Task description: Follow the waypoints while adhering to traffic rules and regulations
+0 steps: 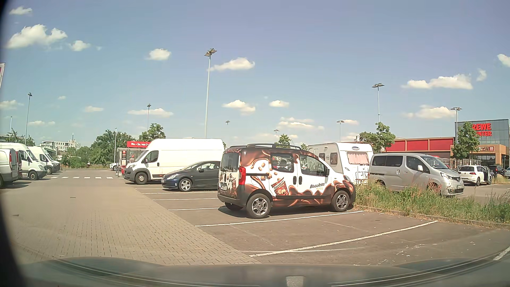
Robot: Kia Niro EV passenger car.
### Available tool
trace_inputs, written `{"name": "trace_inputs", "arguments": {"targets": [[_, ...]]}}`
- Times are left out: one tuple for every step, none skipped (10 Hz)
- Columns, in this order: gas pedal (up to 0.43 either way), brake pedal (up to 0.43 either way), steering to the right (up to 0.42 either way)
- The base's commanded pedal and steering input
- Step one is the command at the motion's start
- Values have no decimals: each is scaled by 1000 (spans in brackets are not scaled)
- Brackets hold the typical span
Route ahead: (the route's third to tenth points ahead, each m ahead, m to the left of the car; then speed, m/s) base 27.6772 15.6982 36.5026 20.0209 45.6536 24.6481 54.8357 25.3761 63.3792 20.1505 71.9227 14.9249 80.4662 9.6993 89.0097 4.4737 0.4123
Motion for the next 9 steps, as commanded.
{"name": "trace_inputs", "arguments": {"targets": [[0, 256, 284], [0, 256, 213], [0, 250, 160], [0, 226, 94], [0, 140, 34], [0, 30, -38], [0, 30, -97], [0, 30, -195], [0, 30, -310]]}}
